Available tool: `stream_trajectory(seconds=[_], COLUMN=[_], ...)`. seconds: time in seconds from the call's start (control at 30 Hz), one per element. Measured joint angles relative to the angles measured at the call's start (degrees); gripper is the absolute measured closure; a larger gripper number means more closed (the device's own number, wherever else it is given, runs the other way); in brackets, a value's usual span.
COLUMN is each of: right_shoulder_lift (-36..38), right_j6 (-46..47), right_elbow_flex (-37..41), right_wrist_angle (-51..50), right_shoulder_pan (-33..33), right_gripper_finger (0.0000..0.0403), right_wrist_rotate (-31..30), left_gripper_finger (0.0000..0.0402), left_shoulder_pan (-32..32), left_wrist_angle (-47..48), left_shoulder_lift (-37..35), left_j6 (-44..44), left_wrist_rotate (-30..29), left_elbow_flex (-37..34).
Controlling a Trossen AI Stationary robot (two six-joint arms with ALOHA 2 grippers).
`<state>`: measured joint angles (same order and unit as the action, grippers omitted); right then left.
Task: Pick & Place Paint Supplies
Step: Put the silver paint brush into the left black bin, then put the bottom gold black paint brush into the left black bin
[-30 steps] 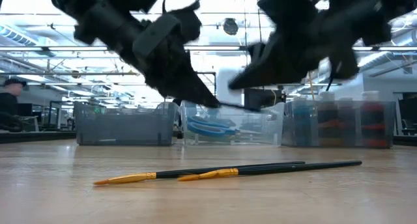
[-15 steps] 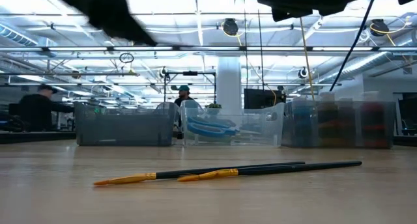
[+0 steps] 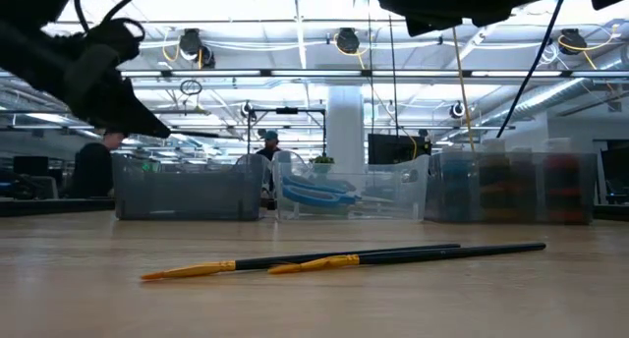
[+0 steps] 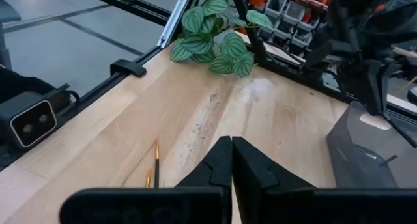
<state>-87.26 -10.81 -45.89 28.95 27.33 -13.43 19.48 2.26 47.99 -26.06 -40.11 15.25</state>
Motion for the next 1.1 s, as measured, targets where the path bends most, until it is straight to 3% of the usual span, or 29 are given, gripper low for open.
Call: stream_trajectory(seconds=[0.17, 0.4, 0.6, 0.7, 0.83, 0.97, 1.1], right_shoulder_lift=[0.0, 0.0, -0.1, -0.1, -1.2, -4.8, -8.5], right_j6=[1.8, 5.8, 6.1, 7.3, 8.6, 8.3, 10.3], right_elbow_flex=[0.0, 0.0, 0.0, 0.0, 0.0, 0.0, -1.1], right_wrist_angle=[0.2, 1.7, 6.8, 9.4, 11.9, 13.8, 7.1], right_shoulder_pan=[0.0, 0.0, 0.0, 0.5, 2.0, 4.3, 5.5], right_gripper_finger=[0.0403, 0.0403, 0.0403, 0.0399, 0.036, 0.0285, 0.0229], right_wrist_rotate=[0.0, 0.3, 9.8, 10.8, 11.1, 11.7, 2.0], left_gripper_finger=[0.0326, 0.0228, 0.0186, 0.0178, 0.0177, 0.0177, 0.0177], left_shoulder_pan=[-0.9, -1.9, -1.8, -1.8, -1.8, -1.8, -1.8], left_wrist_angle=[-12.3, -12.9, -15.6, -18.3, -21.3, -22.2, -22.3], left_shoulder_lift=[-0.4, -0.4, -0.4, -0.4, -0.4, -0.4, -0.4], left_j6=[0.0, 0.0, 0.3, 0.9, 1.3, 0.3, -4.2], left_wrist_rotate=[2.0, 2.1, 5.6, 7.1, 8.9, 9.7, 9.7], left_elbow_flex=[-4.9, -5.2, -5.2, -5.2, -5.2, -5.2, -5.2])
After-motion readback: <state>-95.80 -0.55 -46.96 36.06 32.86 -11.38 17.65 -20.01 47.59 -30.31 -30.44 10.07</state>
